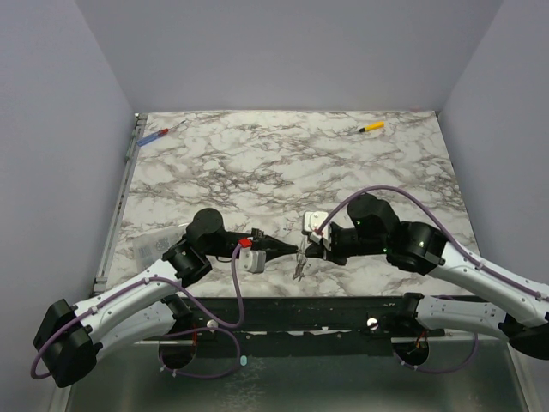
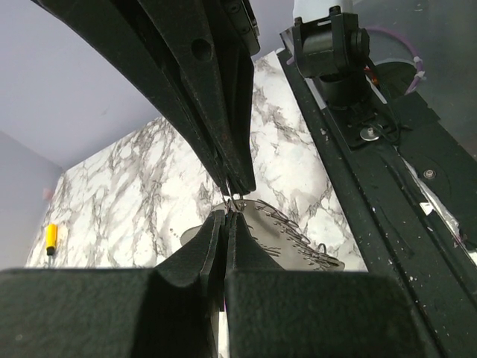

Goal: Put the keys on the keyring

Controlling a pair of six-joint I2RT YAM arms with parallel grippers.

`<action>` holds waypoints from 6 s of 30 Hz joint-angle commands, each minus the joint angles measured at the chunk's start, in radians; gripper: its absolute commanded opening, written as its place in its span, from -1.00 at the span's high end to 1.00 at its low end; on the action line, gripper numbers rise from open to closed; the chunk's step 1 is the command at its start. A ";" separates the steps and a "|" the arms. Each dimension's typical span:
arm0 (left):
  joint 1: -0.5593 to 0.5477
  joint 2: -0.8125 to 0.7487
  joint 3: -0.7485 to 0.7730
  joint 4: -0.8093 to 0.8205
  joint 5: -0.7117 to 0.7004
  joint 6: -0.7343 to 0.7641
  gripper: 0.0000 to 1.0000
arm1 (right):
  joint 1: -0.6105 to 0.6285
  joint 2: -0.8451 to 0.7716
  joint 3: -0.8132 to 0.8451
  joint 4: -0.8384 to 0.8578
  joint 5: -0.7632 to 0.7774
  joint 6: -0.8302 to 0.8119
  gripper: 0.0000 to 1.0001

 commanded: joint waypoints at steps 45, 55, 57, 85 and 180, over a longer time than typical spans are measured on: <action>-0.004 0.006 -0.012 0.191 -0.188 -0.141 0.12 | 0.001 -0.117 -0.098 0.236 0.168 0.002 0.99; -0.003 0.038 -0.013 0.243 -0.192 -0.204 0.25 | 0.001 -0.121 -0.108 0.294 0.183 -0.010 0.99; -0.003 0.037 -0.013 0.243 -0.197 -0.205 0.29 | 0.001 -0.123 -0.108 0.299 0.186 -0.010 0.99; -0.003 0.066 -0.007 0.243 -0.189 -0.217 0.74 | 0.001 -0.119 -0.130 0.339 0.171 -0.013 0.99; -0.001 0.117 0.128 -0.083 -0.281 -0.101 1.00 | 0.001 0.074 -0.052 0.221 0.262 -0.062 0.42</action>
